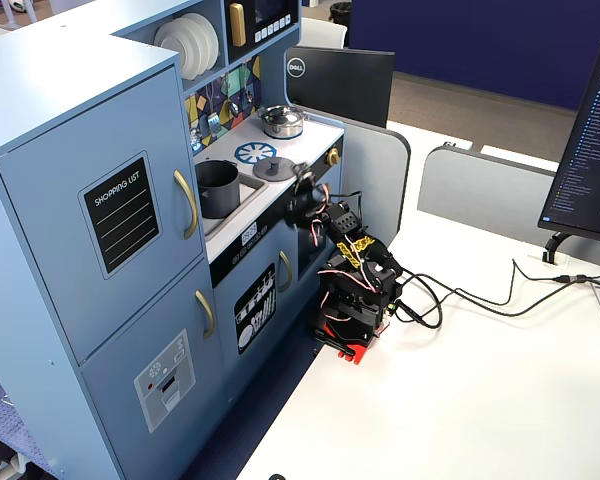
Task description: Pick up the lid from the counter and put it on the gray recipient
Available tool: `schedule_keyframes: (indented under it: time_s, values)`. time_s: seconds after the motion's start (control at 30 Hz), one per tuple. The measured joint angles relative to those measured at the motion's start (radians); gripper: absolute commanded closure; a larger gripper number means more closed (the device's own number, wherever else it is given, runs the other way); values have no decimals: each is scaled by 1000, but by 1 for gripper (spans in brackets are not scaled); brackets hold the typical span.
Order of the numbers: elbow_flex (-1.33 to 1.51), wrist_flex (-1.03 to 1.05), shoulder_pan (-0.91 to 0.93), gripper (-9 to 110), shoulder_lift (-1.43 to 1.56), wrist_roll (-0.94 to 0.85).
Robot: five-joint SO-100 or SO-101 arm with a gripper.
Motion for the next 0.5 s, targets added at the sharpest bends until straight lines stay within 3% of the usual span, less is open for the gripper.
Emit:
schedule_keyframes:
  time_s: [0.27,0.5]
  values:
    - [0,-423,169,84,-103,-89]
    - [0,-712,216,83,-301,-106]
